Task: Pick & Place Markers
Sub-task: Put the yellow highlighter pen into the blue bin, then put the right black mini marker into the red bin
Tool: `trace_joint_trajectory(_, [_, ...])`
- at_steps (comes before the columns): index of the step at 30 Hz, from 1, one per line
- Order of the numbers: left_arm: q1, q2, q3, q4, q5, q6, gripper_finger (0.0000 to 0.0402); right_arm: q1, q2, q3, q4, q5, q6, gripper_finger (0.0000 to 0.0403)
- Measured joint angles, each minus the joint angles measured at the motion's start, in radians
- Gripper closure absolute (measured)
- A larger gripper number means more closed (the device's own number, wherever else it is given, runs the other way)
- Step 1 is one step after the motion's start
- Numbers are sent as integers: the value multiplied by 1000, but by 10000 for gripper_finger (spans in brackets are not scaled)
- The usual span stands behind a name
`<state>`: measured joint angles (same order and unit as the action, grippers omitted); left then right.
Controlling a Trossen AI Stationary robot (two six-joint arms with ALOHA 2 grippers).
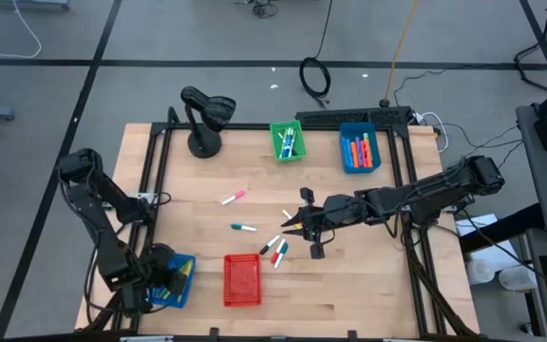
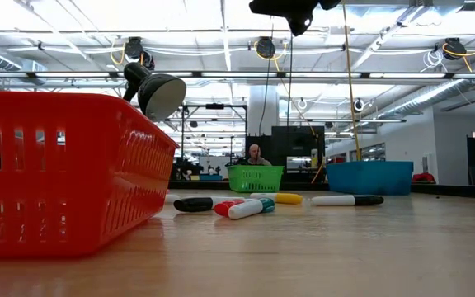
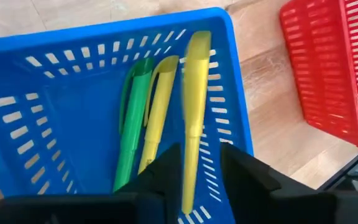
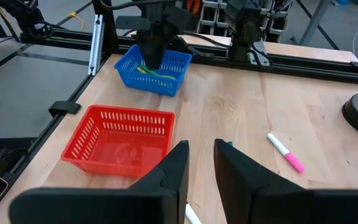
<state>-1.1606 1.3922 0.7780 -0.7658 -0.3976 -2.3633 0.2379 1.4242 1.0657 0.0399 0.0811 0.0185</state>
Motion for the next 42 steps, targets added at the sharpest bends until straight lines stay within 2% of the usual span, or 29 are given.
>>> trace_joint_trajectory(6, [0,-35,0,-10,-28,77,270,0,0,0,0,0,0,343])
trace_joint_trajectory(10, [0,-131,0,-25,-197,277,269,0,0,0,0,0,0,344])
trace_joint_trajectory(13, [9,-236,3,-6,-373,616,269,0,0,0,0,0,-2,344])
trace_joint_trajectory(17, [17,-389,51,28,-524,1261,268,0,0,0,-7,0,-3,344])
trace_joint_trajectory(19, [16,-461,63,64,-587,1457,268,0,0,0,-35,-4,-3,344])
trace_joint_trajectory(22, [18,-530,54,182,-755,1689,268,0,1,0,-91,-5,-3,344])
trace_joint_trajectory(23, [22,-547,50,208,-783,1768,268,0,1,0,-107,-5,-3,344])
trace_joint_trajectory(25, [47,-575,41,263,-759,1889,268,0,1,0,-138,-6,2,344])
trace_joint_trajectory(28, [110,-603,-10,414,-636,2060,268,0,1,0,-158,-6,28,344])
trace_joint_trajectory(30, [168,-617,-67,582,-462,2183,268,0,1,0,-157,-6,29,344])
trace_joint_trajectory(33, [273,-610,-187,905,-86,2387,268,0,1,0,-157,-5,23,344])
trace_joint_trajectory(35, [333,-606,-275,1050,93,2466,268,0,1,0,-157,-5,23,344])
trace_joint_trajectory(37, [393,-611,-348,1140,122,2472,268,0,1,0,-157,-5,23,344])
trace_joint_trajectory(40, [482,-658,-432,1142,-7,2404,268,0,1,0,-157,-5,23,344])
trace_joint_trajectory(42, [533,-738,-462,1106,-14,2384,268,0,1,0,-157,-5,23,344])
